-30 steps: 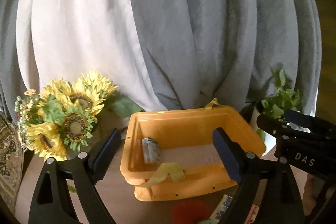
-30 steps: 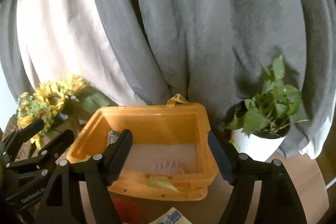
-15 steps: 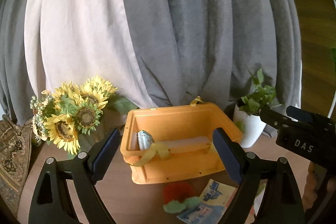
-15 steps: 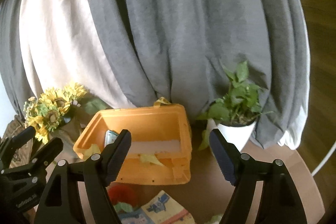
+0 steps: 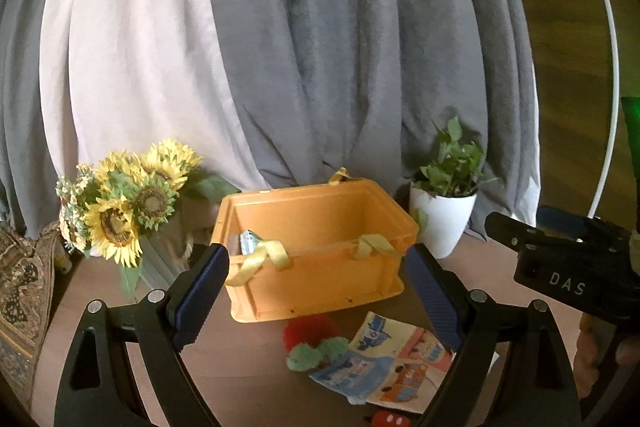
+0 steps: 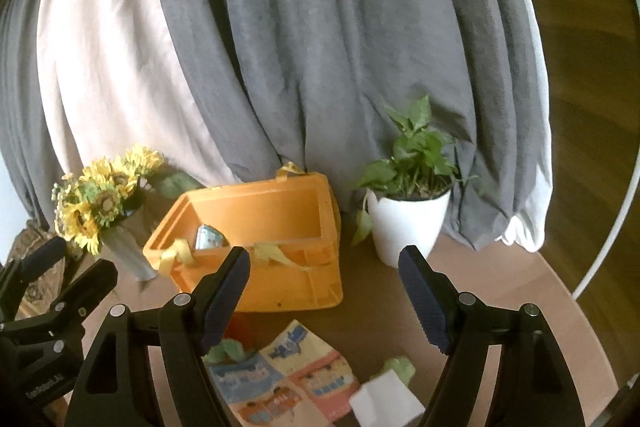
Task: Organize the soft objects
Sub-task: 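Move both open tools back toward the remaining soft items on the table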
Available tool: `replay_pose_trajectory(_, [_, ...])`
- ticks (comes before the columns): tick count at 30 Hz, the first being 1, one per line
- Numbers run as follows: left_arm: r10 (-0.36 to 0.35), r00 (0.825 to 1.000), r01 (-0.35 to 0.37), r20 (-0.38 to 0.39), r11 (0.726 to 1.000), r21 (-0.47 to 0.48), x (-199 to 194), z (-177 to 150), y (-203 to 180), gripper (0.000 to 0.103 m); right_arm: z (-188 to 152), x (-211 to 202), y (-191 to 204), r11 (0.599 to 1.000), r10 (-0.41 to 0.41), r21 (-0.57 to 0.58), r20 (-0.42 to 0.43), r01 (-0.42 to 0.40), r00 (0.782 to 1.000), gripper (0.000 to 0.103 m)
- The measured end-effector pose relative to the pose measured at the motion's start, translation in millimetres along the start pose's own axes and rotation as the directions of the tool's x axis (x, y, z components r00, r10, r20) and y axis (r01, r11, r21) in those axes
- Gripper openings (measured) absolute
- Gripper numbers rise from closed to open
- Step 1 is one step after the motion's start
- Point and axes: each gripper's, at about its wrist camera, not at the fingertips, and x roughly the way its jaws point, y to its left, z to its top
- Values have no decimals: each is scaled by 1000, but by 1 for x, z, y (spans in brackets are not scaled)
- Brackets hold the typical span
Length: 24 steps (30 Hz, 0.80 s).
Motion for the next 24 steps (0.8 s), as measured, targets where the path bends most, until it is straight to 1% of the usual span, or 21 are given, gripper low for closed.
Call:
replay_pose_trajectory(5, [-23, 1000, 23, -21, 1000, 7, -6, -12, -11, 91, -12, -8, -9, 1000, -9, 4, -18, 9, 1000, 78])
replay_pose_trajectory(13, [-58, 995, 61, -84, 998, 24, -6, -32, -30, 91, -35, -14, -20, 1000, -12, 6, -57, 13, 998, 78])
replay_pose_trajectory(19, [-73, 986, 78, -147, 996, 34, 3, -49, -43, 91, -54, -8, -32, 1000, -2, 5, -119, 3, 993, 78])
replay_pose_trajectory(24, [-77, 980, 87, -186, 995, 42, 6, -61, -53, 91, -70, 2, -41, 1000, 16, 22, -187, -13, 982, 78])
